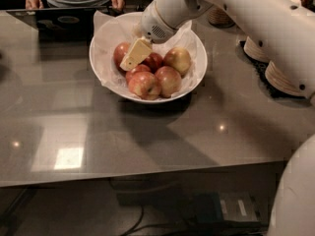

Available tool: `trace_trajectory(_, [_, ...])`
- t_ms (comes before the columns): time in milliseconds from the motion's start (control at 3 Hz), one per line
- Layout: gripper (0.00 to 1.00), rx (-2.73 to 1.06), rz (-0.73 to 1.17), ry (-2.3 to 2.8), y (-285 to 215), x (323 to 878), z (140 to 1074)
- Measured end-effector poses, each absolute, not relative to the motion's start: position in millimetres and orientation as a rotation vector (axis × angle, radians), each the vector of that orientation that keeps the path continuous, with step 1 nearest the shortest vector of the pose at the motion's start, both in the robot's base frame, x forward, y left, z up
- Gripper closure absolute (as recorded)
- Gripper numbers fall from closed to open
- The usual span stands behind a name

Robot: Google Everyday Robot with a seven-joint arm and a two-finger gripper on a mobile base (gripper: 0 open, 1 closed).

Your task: Pick apple from white bowl

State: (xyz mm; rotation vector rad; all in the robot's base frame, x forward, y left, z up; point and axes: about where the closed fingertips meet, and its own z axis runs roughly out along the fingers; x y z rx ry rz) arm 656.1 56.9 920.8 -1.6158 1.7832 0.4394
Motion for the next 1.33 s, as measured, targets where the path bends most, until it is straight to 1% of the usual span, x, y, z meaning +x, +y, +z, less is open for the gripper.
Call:
trace_trajectory(667, [0.28, -1.595, 0.446, 1.814, 71.0, 666.4, 899.0])
trace_trajectory(1000, [0.47, -1.595, 0.446, 1.814, 71.0, 666.4, 899.0])
trace_trajectory(1333, [0.70, -1.595, 0.446, 1.814, 71.1, 666.4, 899.0])
